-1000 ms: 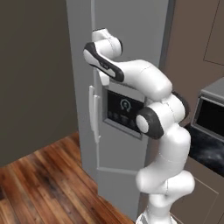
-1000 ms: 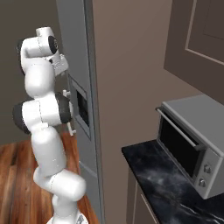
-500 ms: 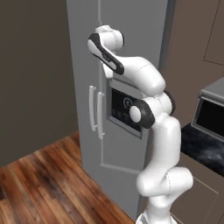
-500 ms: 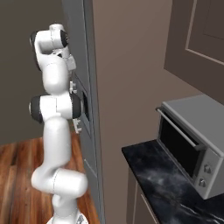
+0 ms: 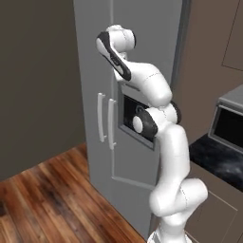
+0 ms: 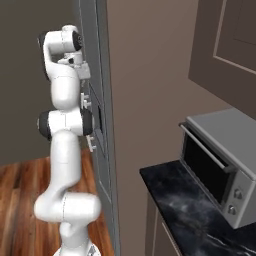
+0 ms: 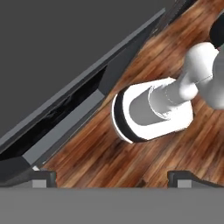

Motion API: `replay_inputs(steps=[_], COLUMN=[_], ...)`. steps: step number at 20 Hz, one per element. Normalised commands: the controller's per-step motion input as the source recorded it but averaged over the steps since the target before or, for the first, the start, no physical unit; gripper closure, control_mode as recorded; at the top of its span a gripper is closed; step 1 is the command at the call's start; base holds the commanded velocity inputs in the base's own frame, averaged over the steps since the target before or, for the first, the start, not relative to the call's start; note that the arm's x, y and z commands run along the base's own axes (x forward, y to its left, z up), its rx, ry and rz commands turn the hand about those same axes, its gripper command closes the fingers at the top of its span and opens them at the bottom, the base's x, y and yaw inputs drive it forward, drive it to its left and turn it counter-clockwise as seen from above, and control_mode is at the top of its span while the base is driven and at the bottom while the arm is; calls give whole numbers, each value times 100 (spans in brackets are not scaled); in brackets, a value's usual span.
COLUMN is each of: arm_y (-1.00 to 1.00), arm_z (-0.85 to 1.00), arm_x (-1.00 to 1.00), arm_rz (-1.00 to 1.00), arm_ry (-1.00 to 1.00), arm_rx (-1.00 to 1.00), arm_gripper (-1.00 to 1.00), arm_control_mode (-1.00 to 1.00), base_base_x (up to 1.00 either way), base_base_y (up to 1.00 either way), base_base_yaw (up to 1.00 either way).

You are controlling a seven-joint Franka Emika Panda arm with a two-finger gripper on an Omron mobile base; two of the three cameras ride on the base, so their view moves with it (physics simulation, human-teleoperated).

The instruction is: Take the orange and lemon from the highest rack and move them to the second highest rack where the sweet potato and chicken drumstick are located, to maximize freezer space. Close the freezer door after rearranging.

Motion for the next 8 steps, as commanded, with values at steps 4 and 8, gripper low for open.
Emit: replay_inputs(steps=[4,8], arm_y=[12,41], arm_z=[-26,-39], arm_x=[-27,-30], arm_rz=[2,15], arm_ry=[-70,-94], arm_rx=[-32,-54], arm_gripper=[-100,-100], arm_control_mode=[-100,-100], base_base_x=[0,0], base_base_y=[0,0], base_base_yaw=[0,0])
